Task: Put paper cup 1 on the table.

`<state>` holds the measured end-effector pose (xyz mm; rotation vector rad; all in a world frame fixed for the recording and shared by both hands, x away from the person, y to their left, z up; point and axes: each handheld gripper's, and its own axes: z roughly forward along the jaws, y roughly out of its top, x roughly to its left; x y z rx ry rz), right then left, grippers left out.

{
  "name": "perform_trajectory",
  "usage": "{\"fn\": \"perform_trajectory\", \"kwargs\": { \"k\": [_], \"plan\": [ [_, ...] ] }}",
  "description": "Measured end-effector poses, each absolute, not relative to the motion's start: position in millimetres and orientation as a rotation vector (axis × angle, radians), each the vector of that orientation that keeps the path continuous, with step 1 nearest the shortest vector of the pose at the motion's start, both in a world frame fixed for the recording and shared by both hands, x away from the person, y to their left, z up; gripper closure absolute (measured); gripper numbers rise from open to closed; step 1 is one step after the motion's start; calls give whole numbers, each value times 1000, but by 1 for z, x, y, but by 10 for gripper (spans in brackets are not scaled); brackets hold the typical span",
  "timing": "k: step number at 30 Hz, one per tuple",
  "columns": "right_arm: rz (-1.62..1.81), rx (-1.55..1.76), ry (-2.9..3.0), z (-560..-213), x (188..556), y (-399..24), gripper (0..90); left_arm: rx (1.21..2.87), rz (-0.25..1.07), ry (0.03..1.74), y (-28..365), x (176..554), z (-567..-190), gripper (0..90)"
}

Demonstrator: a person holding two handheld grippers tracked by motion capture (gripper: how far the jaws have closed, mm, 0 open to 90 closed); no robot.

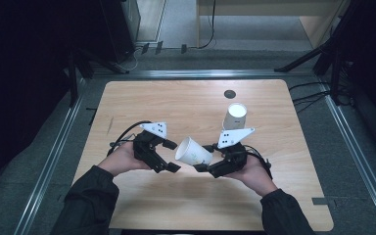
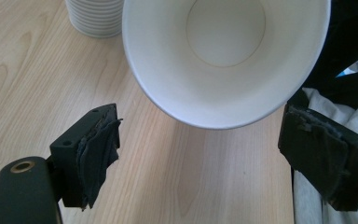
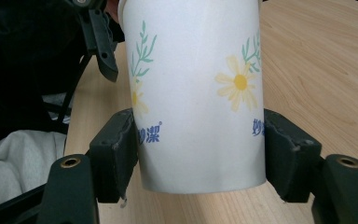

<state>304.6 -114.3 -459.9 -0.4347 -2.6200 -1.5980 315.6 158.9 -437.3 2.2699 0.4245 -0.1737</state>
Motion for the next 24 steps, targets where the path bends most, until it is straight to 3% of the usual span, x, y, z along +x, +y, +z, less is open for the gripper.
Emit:
{"fn": "perform_trajectory", "kwargs": {
  "k": [24],
  "plan": [
    [-1621,-442,-2554,-466,307,-107,339,2060,-213,469,150,318,-441,128]
  ]
}}
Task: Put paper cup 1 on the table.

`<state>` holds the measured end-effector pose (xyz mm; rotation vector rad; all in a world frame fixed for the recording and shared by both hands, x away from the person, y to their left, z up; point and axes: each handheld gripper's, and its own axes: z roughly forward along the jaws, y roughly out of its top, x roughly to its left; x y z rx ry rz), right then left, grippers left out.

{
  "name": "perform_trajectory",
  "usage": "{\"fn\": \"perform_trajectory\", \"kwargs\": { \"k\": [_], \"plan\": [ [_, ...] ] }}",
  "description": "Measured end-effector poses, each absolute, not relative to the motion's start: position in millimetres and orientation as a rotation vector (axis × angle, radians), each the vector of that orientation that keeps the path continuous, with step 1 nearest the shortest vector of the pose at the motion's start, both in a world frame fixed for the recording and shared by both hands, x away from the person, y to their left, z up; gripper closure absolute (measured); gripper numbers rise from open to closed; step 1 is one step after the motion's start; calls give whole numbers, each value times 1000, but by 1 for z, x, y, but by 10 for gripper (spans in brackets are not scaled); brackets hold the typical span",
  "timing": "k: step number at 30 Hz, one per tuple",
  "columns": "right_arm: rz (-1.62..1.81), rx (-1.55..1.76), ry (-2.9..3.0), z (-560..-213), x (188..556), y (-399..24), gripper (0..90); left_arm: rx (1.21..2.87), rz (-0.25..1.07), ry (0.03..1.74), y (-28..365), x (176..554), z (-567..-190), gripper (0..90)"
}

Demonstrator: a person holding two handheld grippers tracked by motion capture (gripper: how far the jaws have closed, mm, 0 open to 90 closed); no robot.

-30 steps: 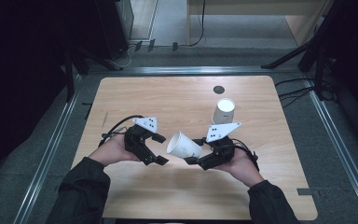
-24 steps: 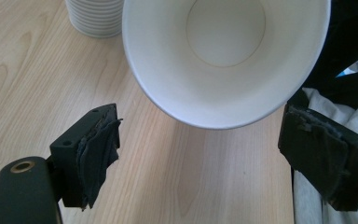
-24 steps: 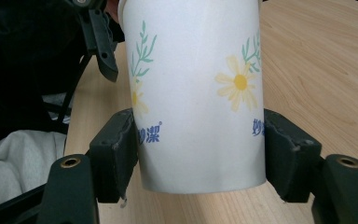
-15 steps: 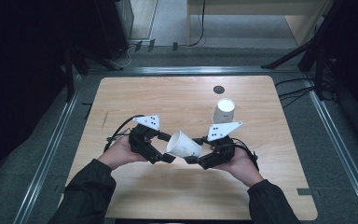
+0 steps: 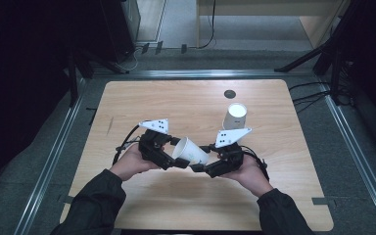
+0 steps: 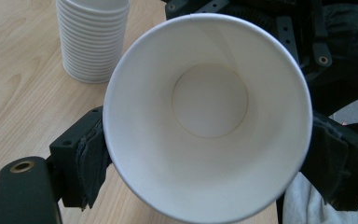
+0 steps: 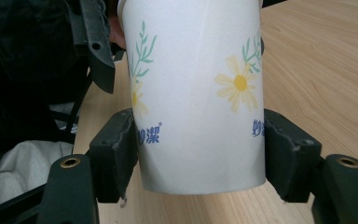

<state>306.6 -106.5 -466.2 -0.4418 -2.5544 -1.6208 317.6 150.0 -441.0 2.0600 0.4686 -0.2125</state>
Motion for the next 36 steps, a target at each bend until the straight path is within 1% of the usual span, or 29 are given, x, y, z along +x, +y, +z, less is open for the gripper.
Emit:
{"fn": "perform_trajectory", "kwargs": {
  "k": [6,11,14,17,31,36],
  "plan": [
    [-1646,-461,-2519,-467,308,-108,338,2008,-218,491,151,319,-442,133],
    [-1646,-464,-2509,-468,309,-107,338,2004,-217,495,149,319,-442,134],
    [-1644,-462,-2510,-468,308,-106,338,2007,-216,489,149,319,-443,150],
    [-1640,-456,-2506,-468,308,-106,338,2006,-219,497,151,320,-443,200],
    [-1609,-465,-2501,-470,308,-105,334,2024,-233,497,151,320,-442,221],
    [-1602,-457,-2513,-469,307,-104,318,2017,-242,497,152,320,-442,224]
  ]
}}
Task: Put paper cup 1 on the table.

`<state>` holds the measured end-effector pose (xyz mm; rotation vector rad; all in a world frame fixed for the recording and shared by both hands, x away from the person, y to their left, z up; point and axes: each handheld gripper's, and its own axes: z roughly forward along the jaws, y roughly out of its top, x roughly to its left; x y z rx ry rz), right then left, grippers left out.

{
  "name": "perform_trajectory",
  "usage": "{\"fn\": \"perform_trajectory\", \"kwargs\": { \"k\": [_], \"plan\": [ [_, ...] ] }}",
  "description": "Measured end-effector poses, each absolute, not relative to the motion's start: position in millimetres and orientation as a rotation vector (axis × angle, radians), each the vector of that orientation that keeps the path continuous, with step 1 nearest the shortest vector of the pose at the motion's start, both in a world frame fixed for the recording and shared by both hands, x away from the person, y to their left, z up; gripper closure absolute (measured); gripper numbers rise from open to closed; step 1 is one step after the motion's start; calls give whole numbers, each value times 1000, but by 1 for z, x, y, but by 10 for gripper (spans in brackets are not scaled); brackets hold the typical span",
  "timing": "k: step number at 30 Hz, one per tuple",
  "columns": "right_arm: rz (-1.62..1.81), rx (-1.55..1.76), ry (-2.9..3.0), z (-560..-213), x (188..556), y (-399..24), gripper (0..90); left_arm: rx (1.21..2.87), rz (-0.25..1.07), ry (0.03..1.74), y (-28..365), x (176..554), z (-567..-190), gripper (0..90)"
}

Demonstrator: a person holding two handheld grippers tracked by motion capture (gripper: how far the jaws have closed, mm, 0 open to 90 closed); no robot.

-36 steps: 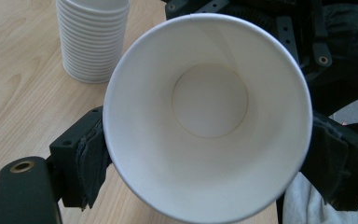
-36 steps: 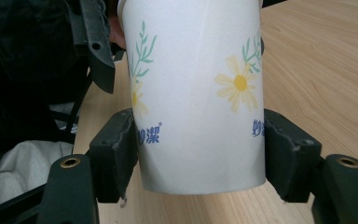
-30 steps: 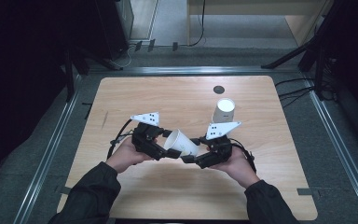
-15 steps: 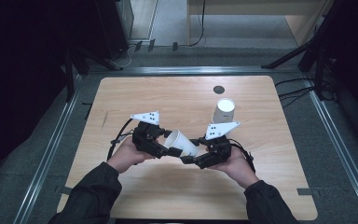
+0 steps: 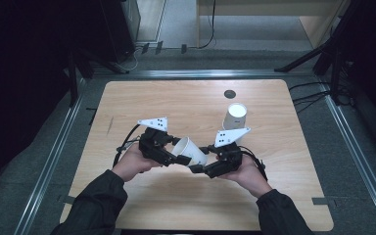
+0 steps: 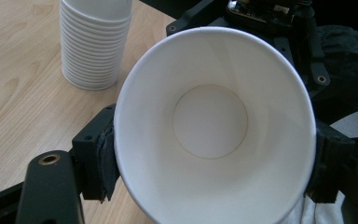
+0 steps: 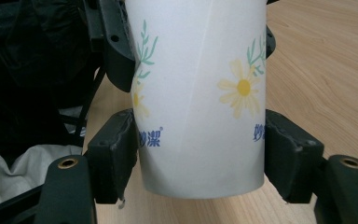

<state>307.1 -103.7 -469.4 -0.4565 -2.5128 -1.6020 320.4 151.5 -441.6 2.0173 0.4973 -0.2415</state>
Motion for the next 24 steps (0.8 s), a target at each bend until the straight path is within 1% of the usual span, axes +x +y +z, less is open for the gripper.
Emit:
{"fn": "perform_trajectory", "kwargs": {
  "k": [7,13,20,24],
  "plan": [
    [-1556,-457,-2543,-471,306,-102,293,2006,-241,501,159,321,-437,225],
    [-1513,-446,-2553,-474,307,-100,276,1967,-224,522,172,324,-429,225],
    [-1474,-458,-2592,-476,306,-99,269,1975,-149,571,194,329,-417,225],
    [-1465,-477,-2612,-476,307,-102,274,1967,-133,599,207,332,-414,225]
  ]
}}
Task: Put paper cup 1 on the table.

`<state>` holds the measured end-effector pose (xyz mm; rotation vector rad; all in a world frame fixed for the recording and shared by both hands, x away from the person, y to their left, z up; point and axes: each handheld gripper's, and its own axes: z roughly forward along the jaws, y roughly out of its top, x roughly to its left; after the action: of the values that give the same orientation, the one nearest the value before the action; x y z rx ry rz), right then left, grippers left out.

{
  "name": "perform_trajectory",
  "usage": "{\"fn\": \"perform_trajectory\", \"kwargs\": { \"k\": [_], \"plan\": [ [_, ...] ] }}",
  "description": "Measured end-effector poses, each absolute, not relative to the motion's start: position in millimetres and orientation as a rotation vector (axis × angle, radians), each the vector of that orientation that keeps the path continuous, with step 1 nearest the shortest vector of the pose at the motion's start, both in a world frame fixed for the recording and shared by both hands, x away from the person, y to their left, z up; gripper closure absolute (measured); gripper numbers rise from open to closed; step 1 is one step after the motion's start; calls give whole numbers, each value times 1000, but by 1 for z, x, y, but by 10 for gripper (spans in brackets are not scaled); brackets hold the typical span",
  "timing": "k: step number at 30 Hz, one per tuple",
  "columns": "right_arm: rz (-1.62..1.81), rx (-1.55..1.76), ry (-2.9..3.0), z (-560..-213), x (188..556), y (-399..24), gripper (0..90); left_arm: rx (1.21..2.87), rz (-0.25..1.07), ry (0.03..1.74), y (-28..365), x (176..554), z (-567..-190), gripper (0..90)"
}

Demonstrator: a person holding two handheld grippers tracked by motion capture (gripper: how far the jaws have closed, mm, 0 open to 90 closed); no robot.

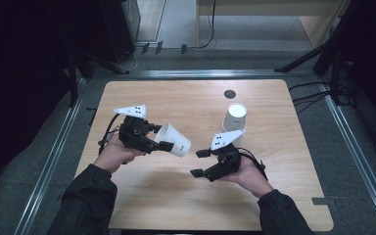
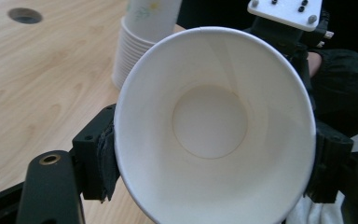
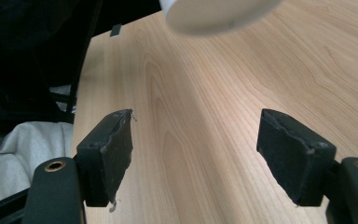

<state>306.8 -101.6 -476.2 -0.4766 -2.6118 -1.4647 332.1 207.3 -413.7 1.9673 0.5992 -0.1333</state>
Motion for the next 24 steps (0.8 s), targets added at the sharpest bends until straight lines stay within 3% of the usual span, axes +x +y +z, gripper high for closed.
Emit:
{"fn": "perform_trajectory", "kwargs": {
  "k": [24],
  "plan": [
    [-1415,-677,-2682,-479,317,-119,303,2185,79,858,254,344,-418,225]
  ]
}}
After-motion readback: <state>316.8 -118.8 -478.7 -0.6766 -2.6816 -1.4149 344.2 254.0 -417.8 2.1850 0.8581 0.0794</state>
